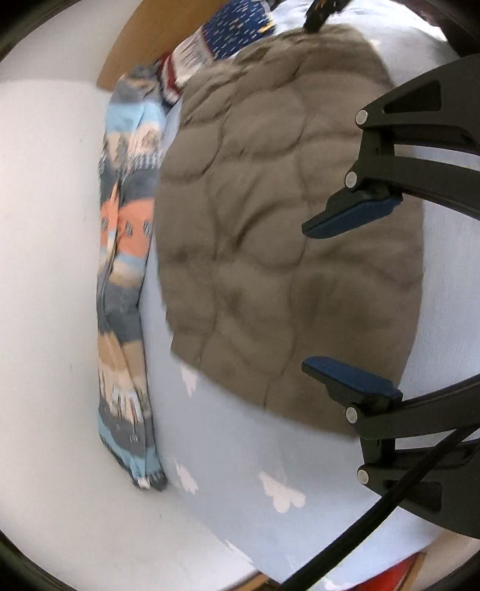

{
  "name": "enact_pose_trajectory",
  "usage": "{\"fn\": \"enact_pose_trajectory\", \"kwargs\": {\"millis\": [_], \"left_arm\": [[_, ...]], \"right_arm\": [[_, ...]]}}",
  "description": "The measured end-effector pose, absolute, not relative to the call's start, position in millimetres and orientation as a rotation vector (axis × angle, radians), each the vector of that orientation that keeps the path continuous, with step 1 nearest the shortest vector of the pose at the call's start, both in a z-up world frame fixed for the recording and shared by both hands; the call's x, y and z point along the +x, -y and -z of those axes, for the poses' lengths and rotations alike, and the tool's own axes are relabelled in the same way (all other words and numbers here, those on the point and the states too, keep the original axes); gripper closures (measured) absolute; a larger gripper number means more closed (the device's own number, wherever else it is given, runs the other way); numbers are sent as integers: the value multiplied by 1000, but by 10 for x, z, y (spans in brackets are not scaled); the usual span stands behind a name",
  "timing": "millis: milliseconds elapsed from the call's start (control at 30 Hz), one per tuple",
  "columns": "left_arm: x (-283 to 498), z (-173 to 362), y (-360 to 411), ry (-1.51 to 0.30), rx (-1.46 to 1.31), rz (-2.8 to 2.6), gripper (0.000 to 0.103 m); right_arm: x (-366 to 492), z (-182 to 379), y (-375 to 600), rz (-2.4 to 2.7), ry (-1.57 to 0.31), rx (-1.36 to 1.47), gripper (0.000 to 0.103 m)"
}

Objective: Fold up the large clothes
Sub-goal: 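Press both grippers on the brown jacket bundle edge and smooth it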

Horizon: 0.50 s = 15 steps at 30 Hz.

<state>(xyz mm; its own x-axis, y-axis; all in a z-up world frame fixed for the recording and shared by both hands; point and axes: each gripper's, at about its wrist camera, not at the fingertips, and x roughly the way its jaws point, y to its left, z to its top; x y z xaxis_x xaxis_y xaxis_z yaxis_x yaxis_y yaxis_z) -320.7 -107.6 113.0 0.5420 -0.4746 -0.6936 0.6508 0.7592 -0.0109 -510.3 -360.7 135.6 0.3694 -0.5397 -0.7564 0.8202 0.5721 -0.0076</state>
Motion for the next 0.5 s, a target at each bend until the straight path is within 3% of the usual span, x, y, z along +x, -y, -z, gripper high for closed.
{"fn": "enact_pose_trajectory", "kwargs": {"millis": [167,267,500], "left_arm": [[-3258,-804,1302,-803,346,686,37],[-3213,-634,1380,-808,394,664,28],[-3267,-603,1434,-779,421,649,27]], "right_arm": [[-4832,-1161,3385,803,-860,396,57],[-4755,-932,3462,788,-948,432,54],[-4704,-737,3528,789,-999,432,51]]}}
